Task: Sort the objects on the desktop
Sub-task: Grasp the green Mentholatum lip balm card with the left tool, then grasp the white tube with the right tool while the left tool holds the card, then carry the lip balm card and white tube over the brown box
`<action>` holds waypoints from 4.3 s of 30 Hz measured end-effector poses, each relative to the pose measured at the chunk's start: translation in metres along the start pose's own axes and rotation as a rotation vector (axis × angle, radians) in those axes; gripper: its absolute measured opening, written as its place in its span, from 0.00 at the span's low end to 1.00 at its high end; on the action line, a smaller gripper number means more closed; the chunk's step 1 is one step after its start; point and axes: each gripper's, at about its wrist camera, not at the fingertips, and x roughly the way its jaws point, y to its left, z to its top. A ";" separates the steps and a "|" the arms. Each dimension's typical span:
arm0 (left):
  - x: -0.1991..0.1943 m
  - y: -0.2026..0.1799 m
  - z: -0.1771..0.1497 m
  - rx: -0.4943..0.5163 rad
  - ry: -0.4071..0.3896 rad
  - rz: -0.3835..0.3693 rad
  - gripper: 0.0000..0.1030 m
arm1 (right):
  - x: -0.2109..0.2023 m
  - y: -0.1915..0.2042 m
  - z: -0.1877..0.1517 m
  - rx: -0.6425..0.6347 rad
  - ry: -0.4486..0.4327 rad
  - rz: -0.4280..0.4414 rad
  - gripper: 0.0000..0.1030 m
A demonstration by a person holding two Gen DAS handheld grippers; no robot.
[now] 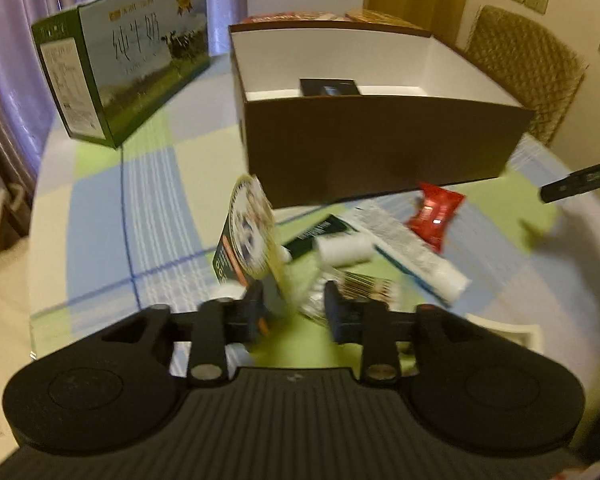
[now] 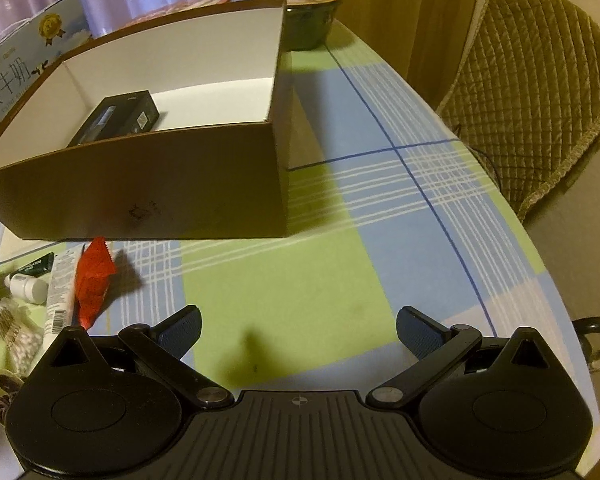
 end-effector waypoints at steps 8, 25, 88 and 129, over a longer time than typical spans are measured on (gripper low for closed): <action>-0.014 0.030 -0.001 -0.156 -0.009 -0.046 0.30 | 0.001 -0.009 -0.009 0.022 0.020 -0.015 0.98; 0.043 0.054 0.006 -0.380 0.093 -0.011 0.38 | -0.003 -0.012 -0.012 0.036 0.025 -0.034 0.98; -0.003 0.064 -0.008 -0.368 0.021 0.184 0.28 | 0.040 0.167 -0.037 -0.593 0.115 0.260 0.32; -0.041 -0.024 0.087 -0.163 -0.167 0.072 0.28 | -0.065 0.042 0.027 -0.231 -0.126 0.360 0.31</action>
